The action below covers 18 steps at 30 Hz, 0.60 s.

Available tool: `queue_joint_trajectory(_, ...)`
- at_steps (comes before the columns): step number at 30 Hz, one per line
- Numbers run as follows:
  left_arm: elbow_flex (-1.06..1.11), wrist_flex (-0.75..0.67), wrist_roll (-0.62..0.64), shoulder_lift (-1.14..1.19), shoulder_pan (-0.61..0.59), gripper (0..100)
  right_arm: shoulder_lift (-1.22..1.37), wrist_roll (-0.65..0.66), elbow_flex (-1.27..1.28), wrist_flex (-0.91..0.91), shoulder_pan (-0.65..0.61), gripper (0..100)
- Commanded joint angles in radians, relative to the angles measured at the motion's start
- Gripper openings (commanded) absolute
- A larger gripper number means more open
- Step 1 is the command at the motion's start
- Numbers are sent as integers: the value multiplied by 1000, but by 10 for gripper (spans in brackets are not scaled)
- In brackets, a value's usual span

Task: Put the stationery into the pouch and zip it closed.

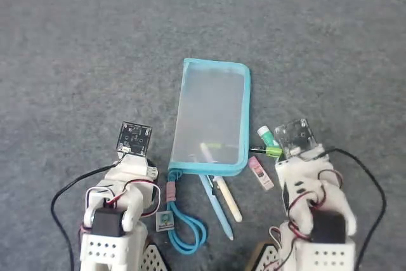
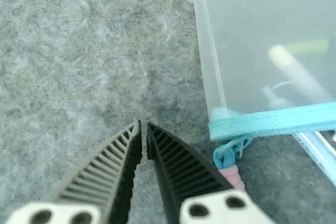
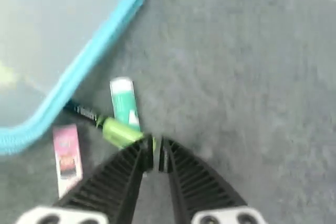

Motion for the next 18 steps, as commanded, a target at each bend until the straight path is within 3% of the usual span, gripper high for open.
queue_joint_trajectory(1,-8,5,17,-17,-8,12,282,2,-209,10,-58,42)
queue_joint_trajectory(6,-8,5,17,-17,-8,12,605,-101,-407,7,-206,44)
queue_joint_trajectory(10,-8,5,17,-17,-8,12,779,-209,-508,8,-404,45)
queue_joint_trajectory(18,-8,5,17,-17,-8,12,974,-226,-601,5,-691,46)
